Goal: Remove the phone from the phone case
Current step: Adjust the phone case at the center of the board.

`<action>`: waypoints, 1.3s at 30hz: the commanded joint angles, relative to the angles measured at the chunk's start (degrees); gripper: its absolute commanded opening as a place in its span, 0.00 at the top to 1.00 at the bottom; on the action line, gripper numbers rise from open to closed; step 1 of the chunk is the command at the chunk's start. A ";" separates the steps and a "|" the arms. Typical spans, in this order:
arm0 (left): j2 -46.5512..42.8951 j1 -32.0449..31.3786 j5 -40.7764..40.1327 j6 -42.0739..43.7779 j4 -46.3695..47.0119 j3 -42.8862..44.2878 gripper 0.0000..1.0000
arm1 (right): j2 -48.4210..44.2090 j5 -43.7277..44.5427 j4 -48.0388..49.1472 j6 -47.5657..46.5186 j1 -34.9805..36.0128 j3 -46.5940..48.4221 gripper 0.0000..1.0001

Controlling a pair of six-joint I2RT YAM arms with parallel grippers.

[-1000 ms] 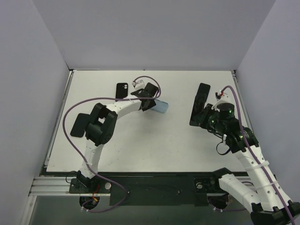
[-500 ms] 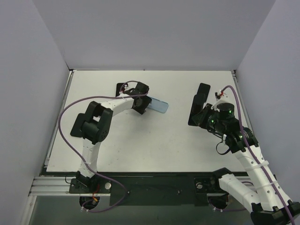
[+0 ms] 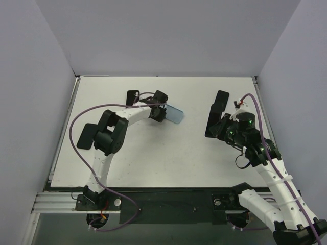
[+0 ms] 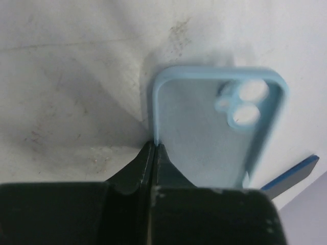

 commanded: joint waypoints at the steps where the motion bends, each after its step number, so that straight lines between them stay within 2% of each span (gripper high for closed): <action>1: 4.49 0.78 -6.44 14.43 -4.99 7.75 1.00 | -1.58 -0.52 4.48 -0.06 -0.50 0.17 1.00; 3: 5.81 1.30 -6.97 28.30 -4.55 11.10 1.00 | -2.02 -0.69 4.22 0.03 -0.59 0.35 1.00; 4: 6.17 1.91 -7.32 31.34 -5.77 12.16 1.00 | -2.29 -0.69 4.04 -0.06 -0.59 0.44 1.00; 5: 6.70 2.44 -6.98 39.03 -6.48 13.30 1.00 | -2.72 -0.87 3.95 -0.06 -0.59 0.44 1.00; 6: 6.70 3.84 -6.80 42.15 -6.58 13.40 1.00 | -2.81 -0.87 4.04 0.03 -0.68 0.35 1.00; 7: 6.61 5.33 -5.23 49.05 -6.40 13.32 1.00 | -2.99 -1.04 4.04 -0.06 -0.68 0.44 1.00; 9: 5.30 8.06 -3.90 55.85 -7.71 12.80 1.00 | -3.17 -0.87 3.95 -0.14 -0.68 0.09 1.00; 10: 2.95 8.94 -2.59 59.72 -6.15 11.31 1.00 | -3.08 -0.09 4.04 -0.32 -0.85 -0.09 1.00; 11: 2.14 10.60 2.29 65.94 -1.96 9.12 1.00 | -2.99 0.10 4.04 -0.32 -0.77 -0.26 1.00; 13: 3.61 13.07 5.40 70.80 -6.19 13.28 1.00 | -1.68 0.45 4.04 -0.67 -0.94 -0.18 1.00; 17: 11.00 15.36 8.66 77.23 -17.54 27.80 1.00 | 2.18 -0.68 4.48 -1.64 -4.45 0.61 1.00; 19: 14.86 15.28 6.31 80.21 -22.73 35.88 1.00 | 4.56 -3.06 5.18 -1.55 -7.44 1.23 1.00; 21: 18.55 15.28 3.85 83.22 -27.22 42.21 1.00 | 6.93 -7.00 6.67 -1.03 -11.99 1.49 1.00; 24: 23.29 16.33 6.46 86.38 -30.56 49.24 1.00 | 10.09 -13.23 11.32 1.69 -16.84 1.05 1.00; 28: 25.95 17.39 10.14 85.60 -31.02 53.04 1.00 | 13.96 -14.58 12.74 1.97 -20.80 2.10 1.00; 39: 24.81 17.48 11.92 82.97 -22.94 53.39 1.00 | 24.25 -10.89 15.73 -0.14 -28.53 3.95 1.00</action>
